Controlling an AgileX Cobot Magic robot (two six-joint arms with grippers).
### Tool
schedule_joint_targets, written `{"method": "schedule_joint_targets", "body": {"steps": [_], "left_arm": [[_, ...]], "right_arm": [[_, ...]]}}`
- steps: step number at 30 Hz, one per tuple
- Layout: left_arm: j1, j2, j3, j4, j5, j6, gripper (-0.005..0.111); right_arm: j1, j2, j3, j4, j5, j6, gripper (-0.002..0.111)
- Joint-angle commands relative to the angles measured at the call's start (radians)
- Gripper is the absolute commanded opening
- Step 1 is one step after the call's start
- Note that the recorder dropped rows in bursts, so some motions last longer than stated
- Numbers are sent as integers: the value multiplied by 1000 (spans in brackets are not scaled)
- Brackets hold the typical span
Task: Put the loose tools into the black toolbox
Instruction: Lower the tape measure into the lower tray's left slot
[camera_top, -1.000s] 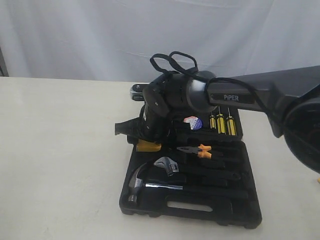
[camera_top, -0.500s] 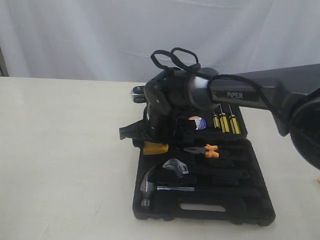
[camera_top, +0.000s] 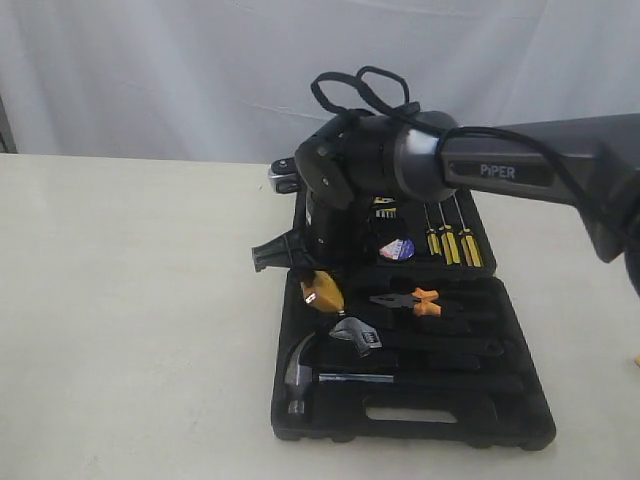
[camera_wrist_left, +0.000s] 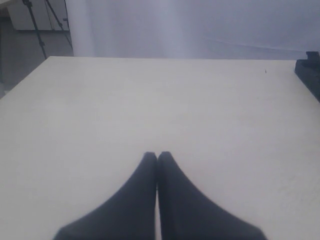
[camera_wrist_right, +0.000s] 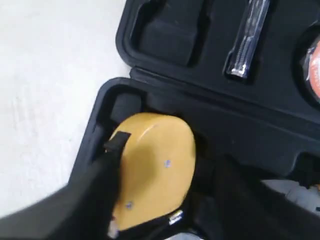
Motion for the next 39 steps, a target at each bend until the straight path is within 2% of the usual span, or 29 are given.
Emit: {"method": "schedule_joint_targets", "body": {"steps": [1, 2, 3, 14, 22, 30, 33, 38, 39], "left_arm": [[-4, -1, 1, 0, -9, -2, 0], [-4, -1, 1, 0, -9, -2, 0], [-4, -1, 1, 0, -9, -2, 0], [-4, -1, 1, 0, -9, -2, 0], [-4, -1, 1, 0, -9, -2, 0], [-4, -1, 1, 0, -9, -2, 0], [-4, -1, 1, 0, -9, -2, 0], [-4, -1, 1, 0, -9, -2, 0], [-4, -1, 1, 0, -9, -2, 0]], "right_arm": [[-6, -19, 1, -24, 18, -23, 12], [-6, -19, 1, -21, 16, -28, 2], [-6, -17, 1, -18, 16, -31, 0], [-6, -13, 1, 75, -44, -118, 1], [-6, -13, 1, 265, -118, -238, 1], [-6, 45, 1, 251, -111, -238, 1], [-6, 80, 1, 251, -116, -238, 11], [-6, 97, 1, 244, -114, -238, 51], [-6, 92, 1, 244, -114, -238, 53]]}}
